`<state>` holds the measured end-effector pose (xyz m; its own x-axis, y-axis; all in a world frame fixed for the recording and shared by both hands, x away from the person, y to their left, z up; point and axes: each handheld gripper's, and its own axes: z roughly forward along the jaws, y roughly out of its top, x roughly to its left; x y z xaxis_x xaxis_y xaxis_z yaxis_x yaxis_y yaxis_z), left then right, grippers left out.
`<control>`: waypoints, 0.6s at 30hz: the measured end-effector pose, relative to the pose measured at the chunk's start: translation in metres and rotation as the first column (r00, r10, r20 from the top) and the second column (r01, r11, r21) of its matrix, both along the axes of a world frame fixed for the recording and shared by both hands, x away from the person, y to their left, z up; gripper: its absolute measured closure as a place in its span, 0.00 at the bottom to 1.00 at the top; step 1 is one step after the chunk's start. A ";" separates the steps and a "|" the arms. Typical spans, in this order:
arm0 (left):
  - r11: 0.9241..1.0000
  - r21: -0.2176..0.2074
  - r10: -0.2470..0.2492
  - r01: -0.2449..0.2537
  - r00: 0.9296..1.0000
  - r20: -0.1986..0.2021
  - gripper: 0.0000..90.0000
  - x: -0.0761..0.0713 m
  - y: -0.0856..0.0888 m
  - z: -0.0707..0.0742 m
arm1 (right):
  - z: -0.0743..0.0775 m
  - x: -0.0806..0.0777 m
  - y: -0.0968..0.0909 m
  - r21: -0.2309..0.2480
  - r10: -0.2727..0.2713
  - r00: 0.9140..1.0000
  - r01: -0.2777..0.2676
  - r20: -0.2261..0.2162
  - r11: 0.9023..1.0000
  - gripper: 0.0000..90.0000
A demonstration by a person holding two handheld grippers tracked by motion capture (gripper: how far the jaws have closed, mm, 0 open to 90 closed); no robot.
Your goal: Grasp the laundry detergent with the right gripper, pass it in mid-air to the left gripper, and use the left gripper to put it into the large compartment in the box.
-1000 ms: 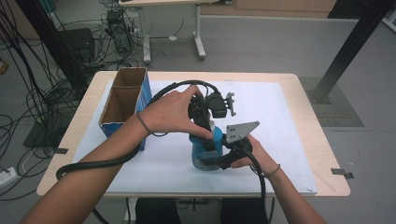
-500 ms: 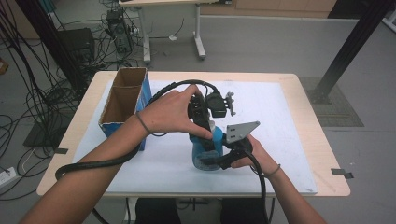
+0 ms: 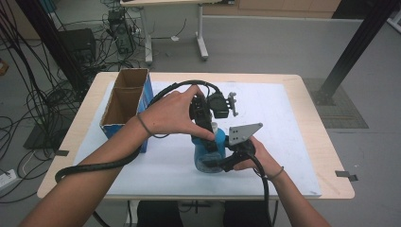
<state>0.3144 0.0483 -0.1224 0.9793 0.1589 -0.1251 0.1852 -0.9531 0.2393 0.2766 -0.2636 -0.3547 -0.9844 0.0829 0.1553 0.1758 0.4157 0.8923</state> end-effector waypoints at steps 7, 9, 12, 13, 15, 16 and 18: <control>1.000 0.010 -0.005 0.005 1.000 0.002 0.09 0.000 -0.001 0.000 | -0.001 0.000 0.000 0.003 -0.003 1.000 0.003 -0.002 1.000 0.47; 1.000 0.010 -0.008 0.008 1.000 0.005 0.09 0.000 -0.001 0.000 | -0.002 0.000 0.000 0.003 -0.003 1.000 0.003 -0.002 1.000 0.47; 1.000 0.011 -0.002 0.002 1.000 0.002 0.09 0.000 -0.001 -0.001 | -0.001 0.000 0.000 0.001 -0.002 1.000 0.002 -0.002 1.000 0.47; 1.000 0.011 -0.002 0.002 1.000 0.002 0.09 0.000 -0.001 -0.001 | -0.001 0.001 0.000 0.002 0.001 1.000 -0.001 -0.002 1.000 0.47; 1.000 0.013 -0.003 0.003 1.000 0.003 0.09 0.000 -0.001 -0.001 | -0.002 0.001 0.000 0.004 -0.001 1.000 0.001 -0.003 1.000 0.47; 1.000 0.009 0.002 -0.002 1.000 0.005 0.09 0.000 0.000 -0.001 | -0.001 0.001 0.000 0.001 0.000 1.000 0.000 -0.001 1.000 0.47; 1.000 0.012 0.000 0.000 1.000 0.004 0.09 0.000 -0.001 -0.001 | -0.001 0.001 0.000 0.002 0.000 1.000 0.000 -0.002 1.000 0.47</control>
